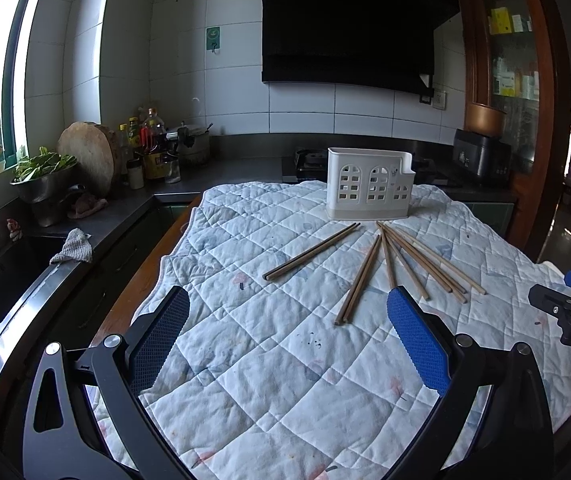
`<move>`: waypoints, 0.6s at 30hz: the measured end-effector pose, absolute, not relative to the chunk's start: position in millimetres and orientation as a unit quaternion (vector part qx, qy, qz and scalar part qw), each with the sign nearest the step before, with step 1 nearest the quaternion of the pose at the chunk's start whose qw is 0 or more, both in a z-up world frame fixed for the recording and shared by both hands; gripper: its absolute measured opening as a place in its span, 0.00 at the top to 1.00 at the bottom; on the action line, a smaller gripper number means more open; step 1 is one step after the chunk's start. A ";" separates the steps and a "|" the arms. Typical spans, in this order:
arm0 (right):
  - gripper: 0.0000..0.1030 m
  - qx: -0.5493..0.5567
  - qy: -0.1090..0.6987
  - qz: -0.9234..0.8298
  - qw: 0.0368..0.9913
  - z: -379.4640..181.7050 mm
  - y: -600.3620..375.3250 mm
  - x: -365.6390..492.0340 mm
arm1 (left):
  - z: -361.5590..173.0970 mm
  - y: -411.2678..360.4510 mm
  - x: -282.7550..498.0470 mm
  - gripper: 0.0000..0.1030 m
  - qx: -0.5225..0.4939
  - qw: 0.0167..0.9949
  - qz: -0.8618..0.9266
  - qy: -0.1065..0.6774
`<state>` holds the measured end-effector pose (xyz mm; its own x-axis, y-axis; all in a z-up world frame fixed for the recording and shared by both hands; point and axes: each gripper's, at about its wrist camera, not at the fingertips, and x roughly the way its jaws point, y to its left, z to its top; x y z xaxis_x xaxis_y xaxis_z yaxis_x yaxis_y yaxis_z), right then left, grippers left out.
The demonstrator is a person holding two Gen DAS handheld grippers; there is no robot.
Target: Organize utensils
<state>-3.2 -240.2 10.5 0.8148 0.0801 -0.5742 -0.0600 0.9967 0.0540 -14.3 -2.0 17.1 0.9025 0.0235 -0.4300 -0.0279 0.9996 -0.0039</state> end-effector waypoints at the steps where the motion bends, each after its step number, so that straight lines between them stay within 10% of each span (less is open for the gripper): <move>1: 0.06 0.015 0.302 0.037 0.952 10.5 -239.7 -2.9 | 16.7 -1.9 -14.1 0.05 -0.005 0.975 0.013 0.221; 18: 0.06 0.011 0.301 0.039 0.953 12.1 -235.2 -0.7 | 15.8 -2.4 -14.1 0.05 -0.005 0.975 0.012 0.220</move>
<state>-0.7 -235.2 12.1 0.8152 0.0811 -0.5735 -0.0681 0.9967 0.0442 -14.1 -2.4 15.8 0.9025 0.0221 -0.4301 -0.0265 0.9996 -0.0042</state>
